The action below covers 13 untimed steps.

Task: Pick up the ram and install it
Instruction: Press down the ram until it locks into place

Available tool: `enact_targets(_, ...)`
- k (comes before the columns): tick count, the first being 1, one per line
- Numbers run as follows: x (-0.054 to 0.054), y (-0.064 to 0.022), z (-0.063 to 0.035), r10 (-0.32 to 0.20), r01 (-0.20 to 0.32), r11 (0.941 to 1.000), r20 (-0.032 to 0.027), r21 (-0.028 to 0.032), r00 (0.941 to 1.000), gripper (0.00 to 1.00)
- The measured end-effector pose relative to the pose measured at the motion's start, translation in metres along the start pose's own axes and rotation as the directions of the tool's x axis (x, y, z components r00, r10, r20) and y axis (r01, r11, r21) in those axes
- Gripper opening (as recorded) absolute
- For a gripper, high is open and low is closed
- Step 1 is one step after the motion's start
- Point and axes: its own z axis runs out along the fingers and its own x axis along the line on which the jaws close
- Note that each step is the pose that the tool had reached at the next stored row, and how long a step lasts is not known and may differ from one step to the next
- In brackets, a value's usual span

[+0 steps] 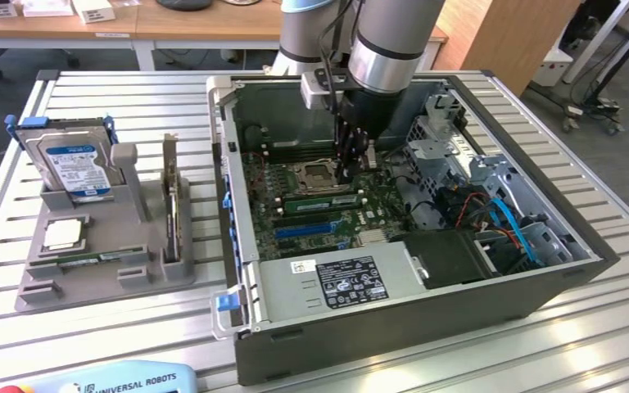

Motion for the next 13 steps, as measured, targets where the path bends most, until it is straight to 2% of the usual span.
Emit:
enact_targets(5,0.0,0.0,0.0,0.0,0.0,1.0,0.0,0.0,1.0,0.19)
enact_targets(7,0.0,0.0,0.0,0.0,0.0,1.0,0.0,-0.0001,1.0,0.17)
enact_targets(8,0.0,0.0,0.0,0.0,0.0,1.0,0.0,0.0,1.0,0.11)
enact_targets(9,0.0,0.0,0.0,0.0,0.0,1.0,0.0,0.0,1.0,0.1)
enact_targets(13,0.0,0.0,0.0,0.0,0.0,1.0,0.0,0.0,1.0,0.1)
